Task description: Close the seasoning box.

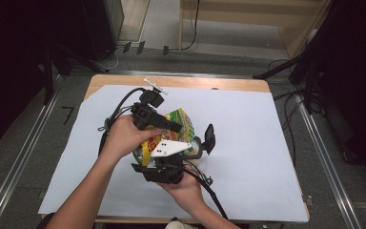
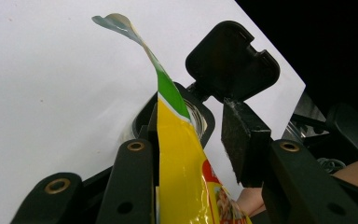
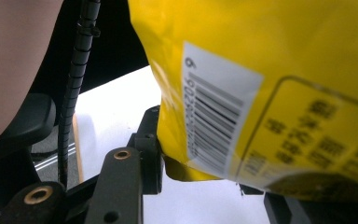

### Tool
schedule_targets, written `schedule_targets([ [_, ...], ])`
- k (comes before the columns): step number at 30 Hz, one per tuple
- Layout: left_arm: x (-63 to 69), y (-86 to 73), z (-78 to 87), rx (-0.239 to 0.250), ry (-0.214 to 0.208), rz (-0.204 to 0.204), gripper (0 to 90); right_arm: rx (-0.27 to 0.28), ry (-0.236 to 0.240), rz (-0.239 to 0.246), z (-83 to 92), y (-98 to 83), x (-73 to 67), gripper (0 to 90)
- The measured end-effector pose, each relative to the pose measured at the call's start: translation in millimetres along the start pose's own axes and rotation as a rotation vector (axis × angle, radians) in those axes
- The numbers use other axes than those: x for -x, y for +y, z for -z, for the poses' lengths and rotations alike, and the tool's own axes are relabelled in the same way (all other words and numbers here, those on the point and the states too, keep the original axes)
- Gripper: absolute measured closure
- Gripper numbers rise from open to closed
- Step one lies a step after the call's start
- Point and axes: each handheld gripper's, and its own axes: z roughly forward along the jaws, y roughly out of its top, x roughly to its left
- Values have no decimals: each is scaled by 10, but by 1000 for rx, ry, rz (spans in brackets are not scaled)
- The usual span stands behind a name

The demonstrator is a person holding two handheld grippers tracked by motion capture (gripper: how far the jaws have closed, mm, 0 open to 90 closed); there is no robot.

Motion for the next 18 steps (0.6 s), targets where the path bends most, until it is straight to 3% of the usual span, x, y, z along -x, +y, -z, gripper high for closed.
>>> schedule_targets([
  [12, 6, -1, -13, -12, 7, 0, 657, -4, 22, 15, -3, -8, -13, 578],
  [18, 18, -2, -13, -13, 5, -6, 657, -4, 10, 18, -1, -11, -19, 612],
])
